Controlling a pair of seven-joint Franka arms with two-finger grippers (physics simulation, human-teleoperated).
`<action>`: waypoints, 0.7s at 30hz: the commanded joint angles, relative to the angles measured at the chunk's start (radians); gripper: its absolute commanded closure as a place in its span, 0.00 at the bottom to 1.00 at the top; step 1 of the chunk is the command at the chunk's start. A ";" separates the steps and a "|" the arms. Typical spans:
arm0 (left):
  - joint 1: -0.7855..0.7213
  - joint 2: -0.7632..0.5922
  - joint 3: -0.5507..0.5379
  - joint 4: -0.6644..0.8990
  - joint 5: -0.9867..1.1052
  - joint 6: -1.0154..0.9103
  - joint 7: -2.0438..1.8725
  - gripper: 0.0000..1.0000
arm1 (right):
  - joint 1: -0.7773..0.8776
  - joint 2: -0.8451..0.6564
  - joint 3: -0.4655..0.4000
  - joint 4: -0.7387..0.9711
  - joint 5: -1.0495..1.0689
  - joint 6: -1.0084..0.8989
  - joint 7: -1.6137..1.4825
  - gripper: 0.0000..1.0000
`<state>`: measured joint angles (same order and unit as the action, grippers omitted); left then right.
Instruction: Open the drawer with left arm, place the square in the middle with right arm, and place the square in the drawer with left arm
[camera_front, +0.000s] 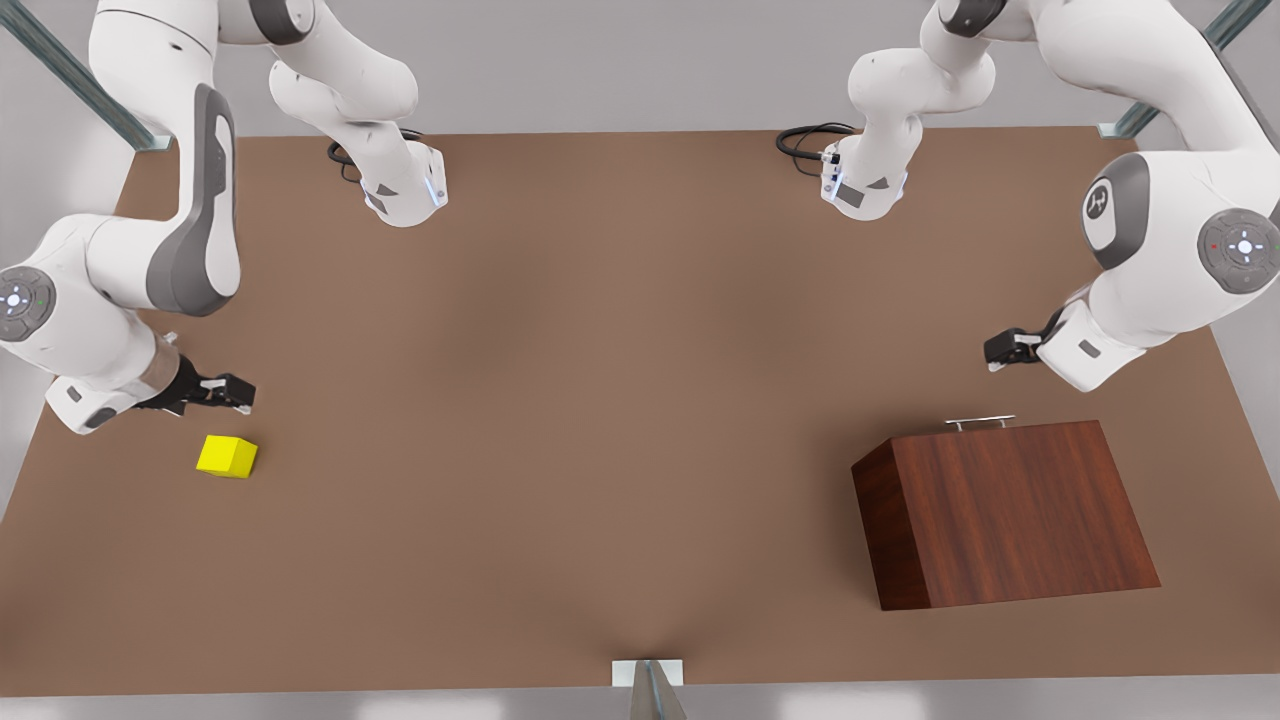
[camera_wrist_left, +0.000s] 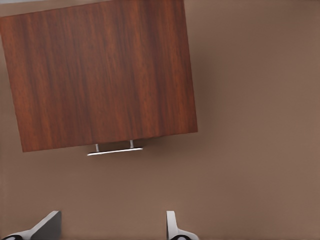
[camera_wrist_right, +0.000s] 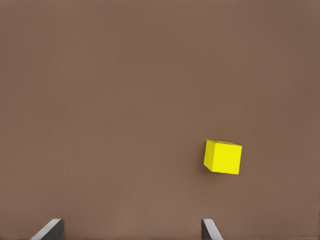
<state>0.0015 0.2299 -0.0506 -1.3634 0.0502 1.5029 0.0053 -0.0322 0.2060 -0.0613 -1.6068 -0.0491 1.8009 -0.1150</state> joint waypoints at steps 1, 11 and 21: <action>0.002 -0.001 0.000 0.000 0.002 0.010 -0.001 0.00 | 0.000 0.001 0.000 0.001 0.000 0.000 0.000 0.00; -0.002 -0.394 0.051 -0.815 -0.009 0.752 -1.189 0.00 | -0.261 0.363 -0.005 0.080 0.031 0.227 -0.055 0.00; 0.000 -0.339 0.095 -1.033 -0.073 1.102 -1.435 0.00 | -0.301 0.524 -0.006 0.125 0.115 0.293 -0.092 0.00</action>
<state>0.0022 -0.1049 0.0445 -2.3961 0.0136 2.6046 -1.4297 -0.3329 0.7287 -0.0675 -1.4821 0.0659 2.0925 -0.2097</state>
